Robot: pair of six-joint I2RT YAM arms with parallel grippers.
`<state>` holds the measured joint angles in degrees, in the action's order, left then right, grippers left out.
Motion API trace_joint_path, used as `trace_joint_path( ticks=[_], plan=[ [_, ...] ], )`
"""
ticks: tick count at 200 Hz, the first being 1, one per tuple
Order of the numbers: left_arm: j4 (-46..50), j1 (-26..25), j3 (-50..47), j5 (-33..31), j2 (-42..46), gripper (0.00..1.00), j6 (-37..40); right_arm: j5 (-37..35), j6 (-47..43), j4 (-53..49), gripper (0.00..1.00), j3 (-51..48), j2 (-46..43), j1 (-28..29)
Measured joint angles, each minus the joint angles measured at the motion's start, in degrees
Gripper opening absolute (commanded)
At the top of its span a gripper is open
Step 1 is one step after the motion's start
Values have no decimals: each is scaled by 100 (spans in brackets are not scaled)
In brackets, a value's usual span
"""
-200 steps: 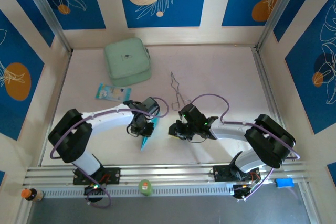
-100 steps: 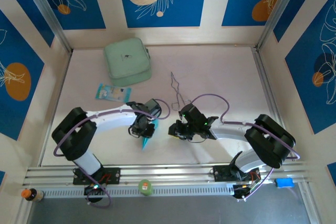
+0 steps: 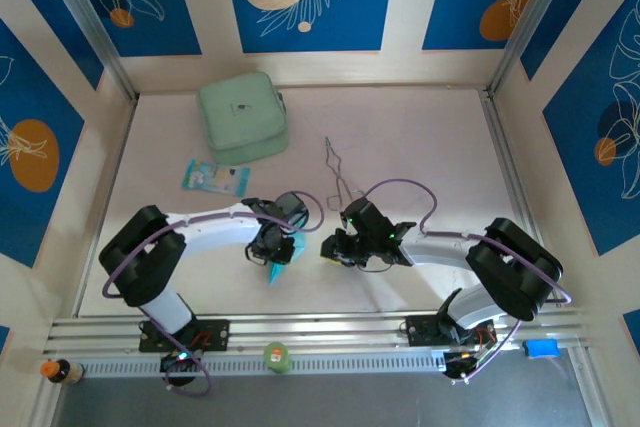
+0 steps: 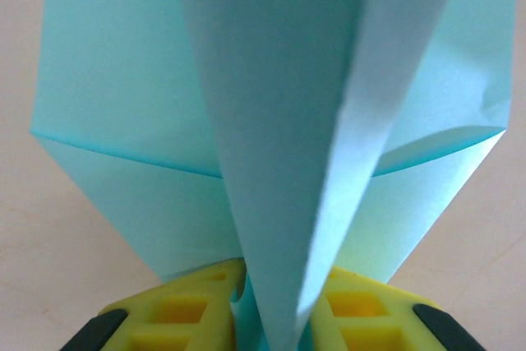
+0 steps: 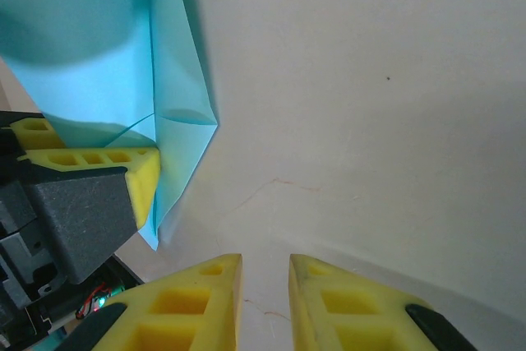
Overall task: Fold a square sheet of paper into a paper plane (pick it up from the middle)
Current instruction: Turn over the paper plane at the bottom-center of the table.
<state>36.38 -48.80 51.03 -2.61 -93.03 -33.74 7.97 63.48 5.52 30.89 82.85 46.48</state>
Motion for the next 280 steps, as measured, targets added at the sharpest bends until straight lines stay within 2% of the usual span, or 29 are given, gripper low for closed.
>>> trace_joint_path(
  ticks=[124, 162, 255, 271, 280],
  plan=[
    [-586, -149, -461, -702, 361, 41, -1239, 15, -24, -48, 22, -4, -219, -118],
    [-588, -149, -529, -890, 428, 47, -1403, 24, -24, -44, 22, -20, -282, -129],
    [-380, -149, -522, -905, 754, 48, -1598, 39, -31, -72, 22, -105, -446, -173],
    [-334, -149, -470, -905, 984, 51, -1639, 37, -55, -118, 22, -105, -511, -205],
    [-295, -149, -420, -907, 1104, 56, -1679, 39, -79, -175, 22, -105, -564, -238]
  ],
)
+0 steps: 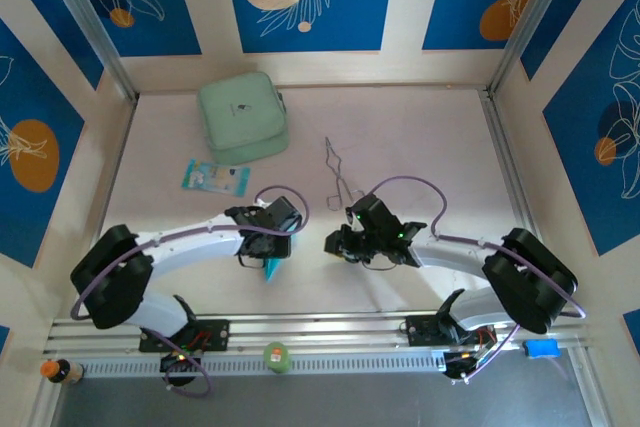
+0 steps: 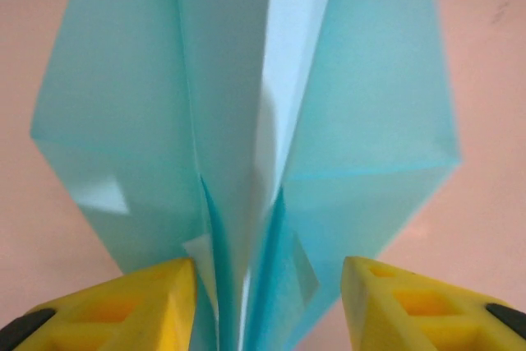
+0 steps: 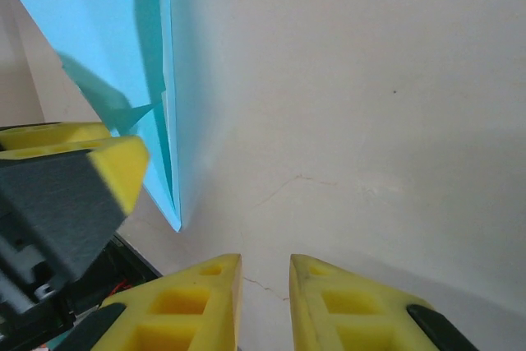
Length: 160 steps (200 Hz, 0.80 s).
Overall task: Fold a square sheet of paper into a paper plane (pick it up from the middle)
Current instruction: Turn over the paper plane at the bottom-center of the table, then reset both arms
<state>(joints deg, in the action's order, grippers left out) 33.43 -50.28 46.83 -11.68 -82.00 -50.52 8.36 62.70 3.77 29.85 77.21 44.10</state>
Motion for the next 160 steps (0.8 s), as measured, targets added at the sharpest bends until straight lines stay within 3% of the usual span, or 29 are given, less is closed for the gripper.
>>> trace_joint_path(
  ticks=[56, 81, 118, 160],
  plan=[
    [378, 4, 251, -186, 776, 60, -39, -118, -275, -625, 22, 2, -662, -308],
    [581, 140, 334, -413, 1235, 62, 109, -468, -544, -1217, 28, 24, -1318, -503],
    [588, 938, 216, -496, 2096, 63, 562, -1274, -1093, -2166, 43, 361, -2315, -1102],
    [356, 2013, -376, -107, 2415, 62, 1029, -2166, -1893, -2715, 47, 575, -2634, -1963]
  ],
)
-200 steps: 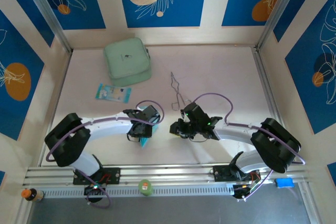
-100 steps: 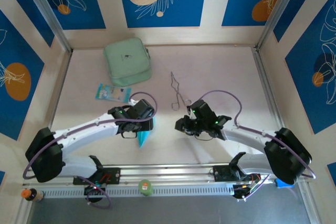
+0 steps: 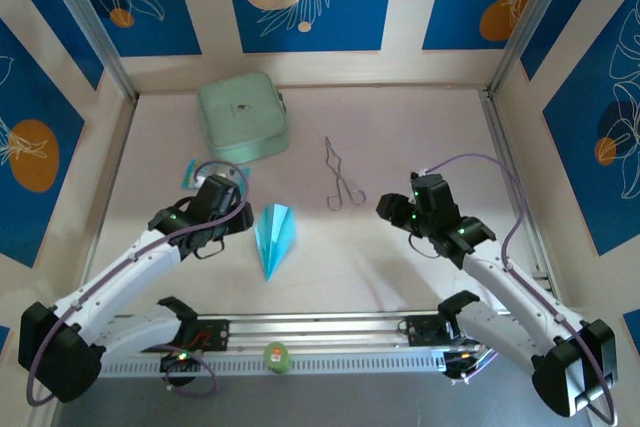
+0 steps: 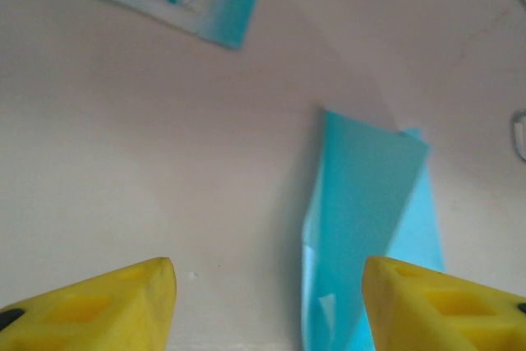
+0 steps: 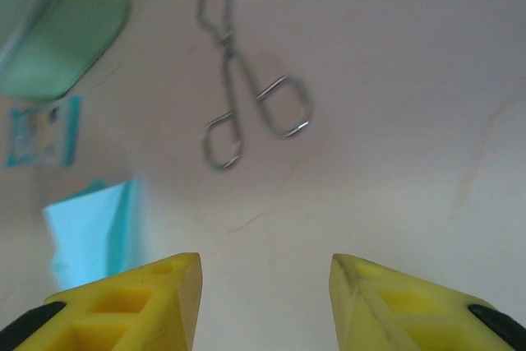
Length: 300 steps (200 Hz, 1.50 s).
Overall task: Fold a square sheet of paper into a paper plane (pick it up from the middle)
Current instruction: Reset both arms
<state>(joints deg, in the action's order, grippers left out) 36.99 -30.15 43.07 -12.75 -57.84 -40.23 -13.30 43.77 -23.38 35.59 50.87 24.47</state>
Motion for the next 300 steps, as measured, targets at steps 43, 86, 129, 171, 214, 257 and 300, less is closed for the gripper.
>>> trace_joint_path(
  ticks=[43, 86, 129, 171, 214, 257, 300],
  plan=[
    [-612, 1209, -520, -184, 48, 87, 671, -1294, -1408, 857, 68, -256, 452, -728],
    [-1878, 1716, -782, -1130, -212, 94, 1722, -1217, -2603, 2605, 69, -358, 1987, -1805],
    [-4260, 1856, -1362, -1255, -1176, 95, 3213, -321, -3499, 4789, 68, -579, 3348, -2103],
    [-6843, 2070, -2094, -750, -2221, 95, 4035, 629, -3744, 6319, 79, -1246, 3567, -2411],
    [-8765, 2500, -2472, 31, -3128, 100, 4122, 776, -3779, 6675, 99, -1246, 3635, -2422],
    [-9084, 2590, -2413, 83, -3161, 100, 4074, 776, -3779, 6776, 99, -1246, 3635, -2422],
    [-9176, 2590, -2406, 140, -3161, 100, 4076, 776, -3779, 6795, 99, -1246, 3635, -2422]
  ],
)
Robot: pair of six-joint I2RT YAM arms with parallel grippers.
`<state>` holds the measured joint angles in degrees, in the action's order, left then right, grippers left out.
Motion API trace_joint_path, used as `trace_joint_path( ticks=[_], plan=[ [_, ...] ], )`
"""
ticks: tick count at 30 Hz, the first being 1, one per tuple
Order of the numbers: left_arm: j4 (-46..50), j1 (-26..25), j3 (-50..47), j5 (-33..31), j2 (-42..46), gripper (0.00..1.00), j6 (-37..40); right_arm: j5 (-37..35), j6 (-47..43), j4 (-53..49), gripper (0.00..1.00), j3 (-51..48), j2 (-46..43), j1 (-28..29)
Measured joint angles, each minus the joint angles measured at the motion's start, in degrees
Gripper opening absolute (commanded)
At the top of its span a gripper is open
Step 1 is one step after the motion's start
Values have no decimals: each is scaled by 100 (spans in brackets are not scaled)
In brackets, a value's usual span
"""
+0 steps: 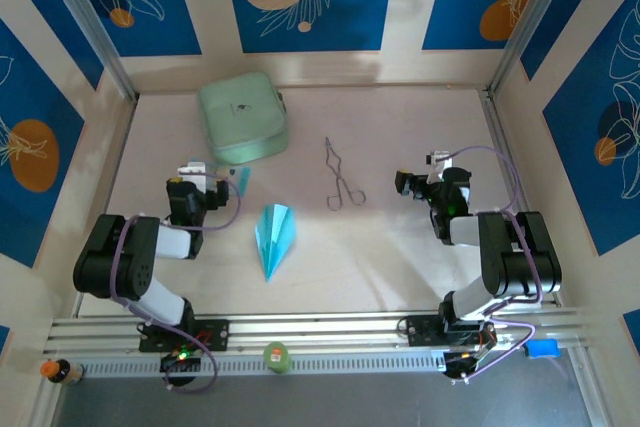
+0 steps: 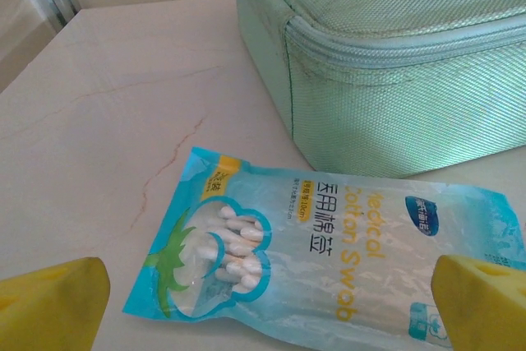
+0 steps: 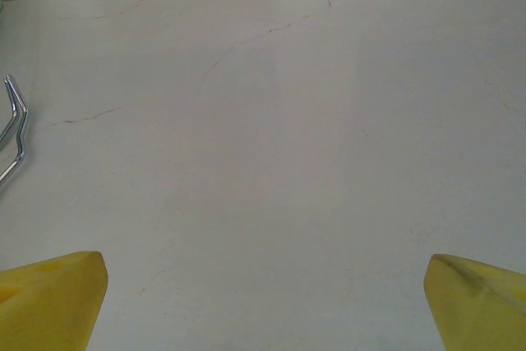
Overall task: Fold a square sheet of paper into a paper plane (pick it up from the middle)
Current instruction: Reset both arms
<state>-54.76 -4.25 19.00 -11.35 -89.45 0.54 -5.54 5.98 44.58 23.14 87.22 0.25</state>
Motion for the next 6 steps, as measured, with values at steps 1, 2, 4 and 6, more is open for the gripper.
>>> trace_joint_path(
  ticks=[1, 2, 4, 6],
  plan=[
    [-9, 0, 2, 4, 0, 100, 0, 0, 0, 0, 99, 0, 0, 0],
    [-13, 0, 2, 9, 0, 100, 0, 0, 0, 2, 99, 0, 0, 0],
    [-13, 0, 2, 28, 0, 100, 0, 0, 0, 0, 99, 0, 0, 0],
    [-13, 2, 2, 44, 0, 100, 0, 0, 0, 2, 99, 0, 0, 0]
  ],
)
